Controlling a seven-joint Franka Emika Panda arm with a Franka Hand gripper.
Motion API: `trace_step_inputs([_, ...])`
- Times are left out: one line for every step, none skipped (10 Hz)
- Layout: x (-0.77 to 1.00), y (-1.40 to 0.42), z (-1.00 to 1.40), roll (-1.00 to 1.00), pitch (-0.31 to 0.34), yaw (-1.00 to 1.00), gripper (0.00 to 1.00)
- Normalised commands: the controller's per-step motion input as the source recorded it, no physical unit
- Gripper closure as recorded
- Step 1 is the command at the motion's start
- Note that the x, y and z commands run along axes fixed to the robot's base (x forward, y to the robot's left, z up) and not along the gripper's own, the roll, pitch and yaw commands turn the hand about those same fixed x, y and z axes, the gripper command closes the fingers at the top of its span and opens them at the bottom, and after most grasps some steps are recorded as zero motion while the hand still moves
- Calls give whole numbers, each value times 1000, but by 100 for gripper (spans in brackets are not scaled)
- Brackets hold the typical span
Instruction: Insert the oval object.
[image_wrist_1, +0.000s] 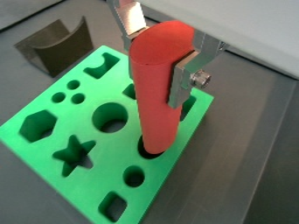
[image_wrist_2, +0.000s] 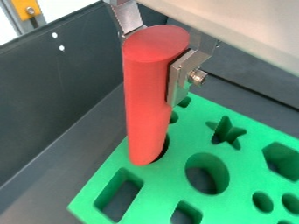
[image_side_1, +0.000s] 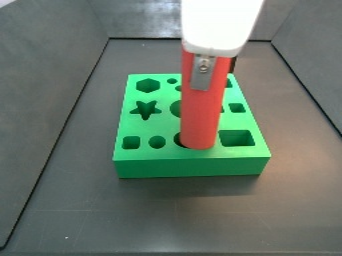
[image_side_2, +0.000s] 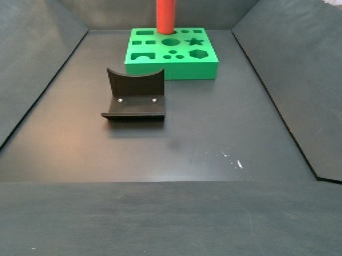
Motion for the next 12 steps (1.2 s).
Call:
trace_step_inputs([-303,117,-54,0,0,191,100])
trace_step_inputs([-257,131,0,0,3,154,100])
trace_step_inputs([-77,20,0,0,0,77,100])
trace_step_inputs([0,0,-46,0,0,43,100])
trace_step_inputs([0,0,-183,34,3,34,100])
trace_step_inputs([254,0,-291,51,70,117,100])
trace_step_inputs([383,0,-354,17,101,0,100])
trace_step_inputs([334,0,-354,0,89,0,100])
trace_step_inputs([194,0,-297,7,54,0,100])
trace_step_inputs([23,0,-237,7,14,0,100])
trace_step_inputs([0,0,-254,0,0,0,100])
trace_step_inputs([0,0,-260,0,0,0,100])
